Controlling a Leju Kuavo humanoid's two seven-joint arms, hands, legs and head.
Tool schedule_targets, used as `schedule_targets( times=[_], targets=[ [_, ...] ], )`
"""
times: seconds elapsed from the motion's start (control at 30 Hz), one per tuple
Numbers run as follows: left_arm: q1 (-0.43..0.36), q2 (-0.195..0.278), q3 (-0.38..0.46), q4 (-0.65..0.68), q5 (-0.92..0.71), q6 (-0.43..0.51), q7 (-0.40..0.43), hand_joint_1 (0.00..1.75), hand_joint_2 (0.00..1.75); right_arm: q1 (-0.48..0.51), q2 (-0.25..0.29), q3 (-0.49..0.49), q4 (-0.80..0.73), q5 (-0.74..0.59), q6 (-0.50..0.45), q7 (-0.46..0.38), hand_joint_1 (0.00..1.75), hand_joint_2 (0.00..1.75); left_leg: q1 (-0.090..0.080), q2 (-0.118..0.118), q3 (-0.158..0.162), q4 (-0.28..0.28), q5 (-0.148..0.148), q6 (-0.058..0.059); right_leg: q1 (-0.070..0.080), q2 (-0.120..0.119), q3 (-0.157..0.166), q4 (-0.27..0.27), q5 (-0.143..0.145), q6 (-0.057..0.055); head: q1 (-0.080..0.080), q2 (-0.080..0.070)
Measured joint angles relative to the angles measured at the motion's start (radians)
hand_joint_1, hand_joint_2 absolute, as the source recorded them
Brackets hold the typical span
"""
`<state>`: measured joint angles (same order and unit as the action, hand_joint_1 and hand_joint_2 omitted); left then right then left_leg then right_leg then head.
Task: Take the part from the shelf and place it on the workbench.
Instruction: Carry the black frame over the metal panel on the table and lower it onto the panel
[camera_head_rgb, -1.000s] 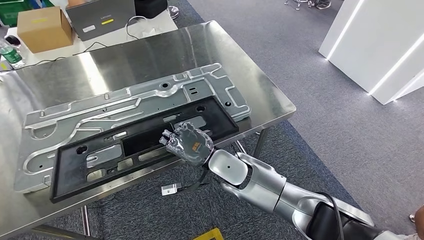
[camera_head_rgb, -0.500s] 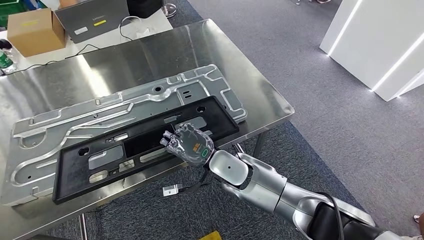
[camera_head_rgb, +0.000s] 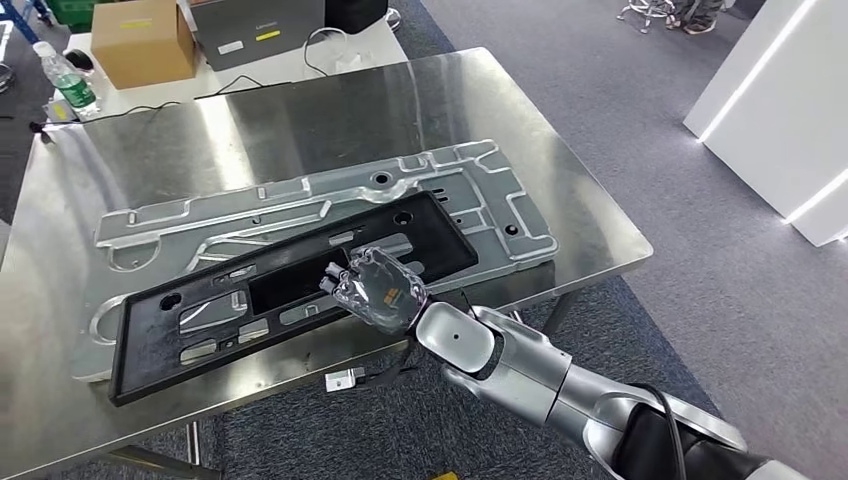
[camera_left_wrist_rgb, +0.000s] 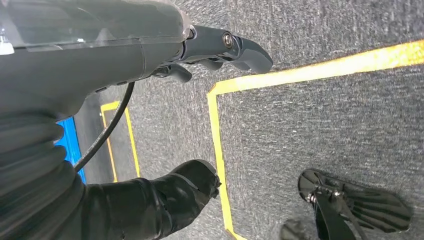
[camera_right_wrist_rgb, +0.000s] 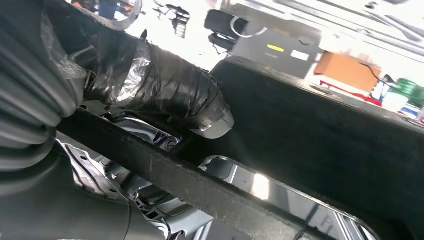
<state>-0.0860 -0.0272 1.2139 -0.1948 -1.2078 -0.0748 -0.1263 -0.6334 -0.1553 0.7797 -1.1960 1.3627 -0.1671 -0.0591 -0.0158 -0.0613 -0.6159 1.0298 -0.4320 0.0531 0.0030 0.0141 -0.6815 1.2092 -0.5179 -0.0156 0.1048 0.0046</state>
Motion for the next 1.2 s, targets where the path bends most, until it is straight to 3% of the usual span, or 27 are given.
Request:
schedule_targets(
  times=[0.07,0.13,0.2,0.23,0.3,0.33,1.2],
  targets=[
    [0.0,-0.007,0.0,0.001,-0.001,0.0,0.0,0.0,1.75,-0.002,0.0,0.0,0.001,0.0,0.0,0.0,1.75,1.75,-0.002,-0.017,0.001,0.0,-0.002,0.0,0.008,0.041,0.048,-0.119,0.056,-0.028,-0.002,0.0],
    [0.001,-0.011,0.0,0.002,-0.002,-0.001,0.0,0.0,1.75,-0.003,0.0,0.0,0.002,-0.001,0.0,-0.001,1.75,1.75,0.006,-0.033,-0.003,0.0,-0.001,-0.008,0.014,0.058,0.067,-0.16,0.063,-0.039,-0.003,0.0],
    [0.003,-0.009,0.0,0.002,-0.003,-0.001,-0.001,0.0,1.75,-0.005,0.001,0.0,0.002,-0.01,0.0,-0.012,1.75,1.75,0.009,-0.043,0.003,-0.01,0.004,-0.016,0.015,0.045,0.08,-0.182,0.066,-0.033,-0.001,0.0],
    [0.004,-0.009,0.0,0.002,-0.004,-0.001,-0.001,0.0,1.75,-0.006,0.001,0.001,0.002,-0.018,0.001,-0.02,1.75,1.75,0.006,-0.043,0.01,-0.02,0.006,-0.018,0.011,0.041,0.087,-0.193,0.068,-0.023,-0.001,0.0],
    [0.005,-0.007,0.0,0.002,-0.005,-0.001,-0.002,0.0,1.75,-0.008,0.001,0.002,0.002,-0.033,0.002,-0.033,1.75,1.75,0.001,-0.038,0.023,-0.037,0.011,-0.009,0.006,0.037,0.1,-0.21,0.071,-0.004,-0.003,0.0],
    [0.005,-0.006,0.001,0.002,-0.005,0.0,-0.003,0.0,1.75,-0.009,0.001,0.002,0.002,-0.037,0.003,-0.036,1.75,1.75,-0.001,-0.04,0.026,-0.042,0.011,-0.005,0.003,0.038,0.102,-0.212,0.072,0.0,-0.004,0.0],
    [0.004,-0.002,0.006,0.002,-0.008,0.0,-0.006,0.0,1.75,-0.009,-0.002,0.002,0.01,-0.039,0.001,-0.015,1.75,1.75,-0.003,-0.035,0.028,-0.04,0.01,-0.006,0.002,0.042,0.104,-0.208,0.069,-0.003,-0.004,0.0]
  ],
)
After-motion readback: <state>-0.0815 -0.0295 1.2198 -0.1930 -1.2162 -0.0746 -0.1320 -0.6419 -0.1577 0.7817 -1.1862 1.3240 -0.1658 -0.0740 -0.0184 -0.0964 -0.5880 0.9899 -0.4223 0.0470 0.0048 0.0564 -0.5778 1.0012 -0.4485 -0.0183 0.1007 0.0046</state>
